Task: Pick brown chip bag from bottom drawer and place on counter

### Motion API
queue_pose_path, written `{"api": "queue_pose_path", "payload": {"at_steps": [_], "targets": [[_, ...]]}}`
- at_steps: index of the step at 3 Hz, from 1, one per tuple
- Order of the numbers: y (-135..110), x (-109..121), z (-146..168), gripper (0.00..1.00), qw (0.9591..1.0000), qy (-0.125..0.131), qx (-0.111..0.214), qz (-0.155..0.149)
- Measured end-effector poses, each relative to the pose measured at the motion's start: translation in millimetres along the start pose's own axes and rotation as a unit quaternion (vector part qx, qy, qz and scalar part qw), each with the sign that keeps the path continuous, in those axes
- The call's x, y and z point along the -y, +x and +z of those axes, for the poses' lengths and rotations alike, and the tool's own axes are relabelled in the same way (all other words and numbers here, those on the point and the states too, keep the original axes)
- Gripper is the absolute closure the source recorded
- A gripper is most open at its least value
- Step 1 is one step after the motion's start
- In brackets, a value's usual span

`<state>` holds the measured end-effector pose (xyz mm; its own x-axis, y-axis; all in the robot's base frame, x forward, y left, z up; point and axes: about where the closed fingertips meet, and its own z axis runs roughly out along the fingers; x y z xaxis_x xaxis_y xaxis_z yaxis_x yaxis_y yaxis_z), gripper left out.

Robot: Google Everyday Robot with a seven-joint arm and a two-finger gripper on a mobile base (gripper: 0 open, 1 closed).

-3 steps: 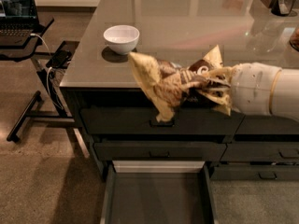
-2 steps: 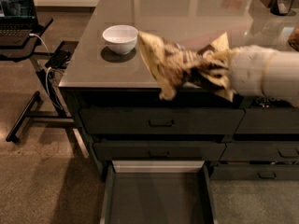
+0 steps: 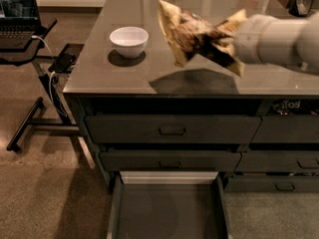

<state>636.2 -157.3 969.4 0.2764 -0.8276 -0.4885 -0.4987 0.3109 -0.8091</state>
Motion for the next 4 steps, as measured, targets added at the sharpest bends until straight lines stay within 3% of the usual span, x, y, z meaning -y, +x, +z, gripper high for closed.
{"api": "queue_pose_path", "payload": {"at_steps": [2, 3, 4], "targets": [[-5, 50, 94, 1.0, 0.9951, 0.029, 0.077, 0.054], [10, 56, 110, 1.0, 0.9935, 0.041, 0.088, 0.06], [37, 46, 104, 1.0, 0.9933, 0.044, 0.076, 0.075]]}}
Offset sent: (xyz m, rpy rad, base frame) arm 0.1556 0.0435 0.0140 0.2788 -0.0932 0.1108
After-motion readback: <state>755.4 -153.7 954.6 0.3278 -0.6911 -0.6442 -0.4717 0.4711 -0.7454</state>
